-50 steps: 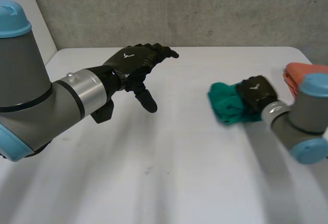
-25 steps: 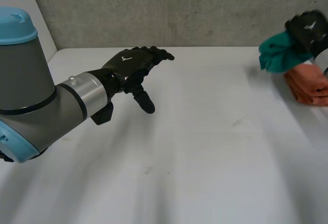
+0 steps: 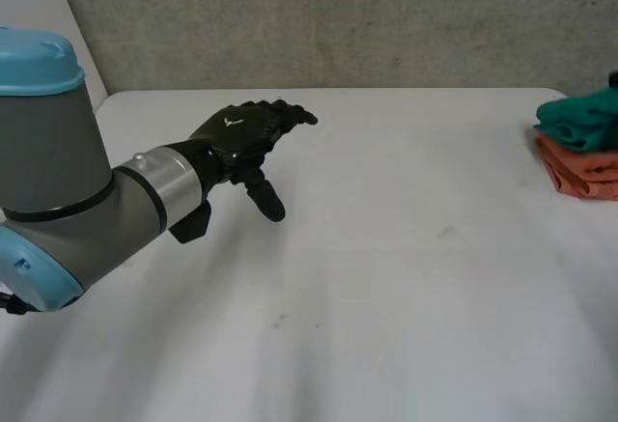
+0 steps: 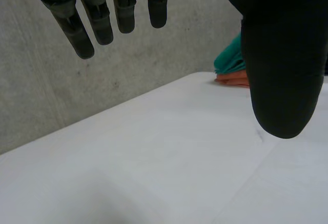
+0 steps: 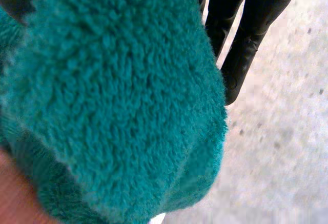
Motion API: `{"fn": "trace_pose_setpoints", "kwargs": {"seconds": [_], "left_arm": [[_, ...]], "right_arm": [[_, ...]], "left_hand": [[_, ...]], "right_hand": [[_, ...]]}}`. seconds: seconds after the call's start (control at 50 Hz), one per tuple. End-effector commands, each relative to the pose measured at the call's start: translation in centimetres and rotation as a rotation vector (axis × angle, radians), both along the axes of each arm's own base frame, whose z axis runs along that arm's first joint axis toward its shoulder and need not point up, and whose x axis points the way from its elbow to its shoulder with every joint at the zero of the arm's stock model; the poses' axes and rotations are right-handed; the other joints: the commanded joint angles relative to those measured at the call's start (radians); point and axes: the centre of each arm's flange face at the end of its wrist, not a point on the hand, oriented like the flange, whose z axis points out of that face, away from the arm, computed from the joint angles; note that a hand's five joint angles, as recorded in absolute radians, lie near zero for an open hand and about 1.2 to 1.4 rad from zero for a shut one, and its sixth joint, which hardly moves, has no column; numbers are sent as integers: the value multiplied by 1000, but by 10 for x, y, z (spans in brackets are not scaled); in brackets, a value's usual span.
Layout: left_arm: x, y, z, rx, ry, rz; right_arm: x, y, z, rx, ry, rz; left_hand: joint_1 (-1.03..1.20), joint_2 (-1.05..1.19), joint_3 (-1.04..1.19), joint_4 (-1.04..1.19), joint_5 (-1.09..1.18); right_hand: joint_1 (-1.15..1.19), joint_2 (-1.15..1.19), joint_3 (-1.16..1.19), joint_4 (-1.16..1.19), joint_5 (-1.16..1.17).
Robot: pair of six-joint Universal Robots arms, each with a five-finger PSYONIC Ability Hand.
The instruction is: Fold the laundry.
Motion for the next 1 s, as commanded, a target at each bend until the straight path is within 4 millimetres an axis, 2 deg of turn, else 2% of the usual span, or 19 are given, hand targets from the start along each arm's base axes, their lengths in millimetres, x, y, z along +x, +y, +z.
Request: {"fn": "trace_pose_setpoints", "kwargs": {"seconds": [0.02, 0.1, 0.14, 0.16, 0.18, 0.2, 0.3, 0.4, 0.52, 0.54, 0.6, 0.62, 0.68, 0.7, 0.76, 0.78, 0.84, 0.94, 1.0], "left_arm": [[-1, -2, -9, 23, -12, 5], [-1, -2, -11, 27, -14, 5], [0, -1, -11, 29, -15, 5], [0, -1, -10, 26, -15, 4], [0, -1, -10, 25, -14, 4], [0, -1, -9, 23, -14, 4], [0, 0, -7, 19, -10, 5], [1, 3, 2, -3, 2, 3], [5, 9, 24, -54, 33, 5], [6, 11, 29, -64, 40, 6], [10, 16, 45, -109, 62, 16], [11, 17, 50, -123, 70, 25], [19, 19, 70, -190, 96, 86], [21, 19, 73, -204, 102, 104], [30, 19, 86, -260, 120, 192], [33, 19, 88, -266, 122, 215], [46, 16, 90, -278, 114, 322], [57, 12, 82, -264, 85, 396], [58, 11, 72, -247, 52, 396]], "right_arm": [[-30, 11, -39, 92, 18, -27], [-44, 16, -44, 107, 44, -52], [-52, 19, -42, 117, 44, -69], [-54, 20, -40, 118, 46, -73], [-54, 23, -34, 128, 41, -77], [-55, 24, -29, 131, 39, -80], [-50, 34, 2, 150, 38, -89], [-37, 54, 64, 158, 38, -121], [-26, 79, 116, 189, 11, -243], [-19, 84, 122, 195, 8, -254], [27, 107, 152, 199, 6, -235], [58, 119, 162, 203, 0, -196], [96, 135, 165, 217, -18, -160], [117, 144, 163, 244, -46, -148], [149, 161, 159, 289, -104, -131], [167, 176, 162, 308, -147, -119], [188, 197, 162, 329, -210, -112], [219, 231, 135, 345, -269, -122], [224, 239, 131, 312, -284, -133]], "left_hand": [[54, 48, 41, 49, 33], [54, 48, 41, 49, 33], [54, 48, 41, 49, 33], [54, 48, 41, 49, 33], [54, 48, 41, 49, 33], [54, 48, 41, 49, 33], [54, 48, 41, 49, 33], [52, 45, 38, 46, 30], [40, 33, 26, 34, 18], [40, 33, 26, 34, 18], [34, 28, 20, 28, 13], [31, 25, 17, 25, 10], [8, 1, -6, 2, -14], [5, -2, -9, -1, -17], [-4, -11, -18, -10, -26], [-4, -11, -18, -10, -26], [-4, -11, -18, -10, -26], [-7, -14, -21, -13, -29], [-10, -17, -24, -16, -31]], "right_hand": [[469, 235, 238, 206, 294], [469, 235, 238, 206, 294], [240, 5, 9, -23, 65], [55, -179, -176, -208, -120], [-458, -693, -689, -721, -633], [-752, -987, -983, -1015, -927], [-752, -987, -983, -1015, -927], [-752, -987, -983, -1015, -927], [-752, -987, -983, -1015, -927], [-752, -987, -983, -1015, -927], [-752, -987, -983, -1015, -927], [-752, -987, -983, -1015, -927], [-752, -987, -983, -1015, -927], [-752, -987, -983, -1015, -927], [-752, -987, -983, -1015, -927], [-752, -987, -983, -1015, -927], [-752, -987, -983, -1015, -927], [-752, -987, -983, -1015, -927], [-752, -987, -983, -1015, -927]]}}
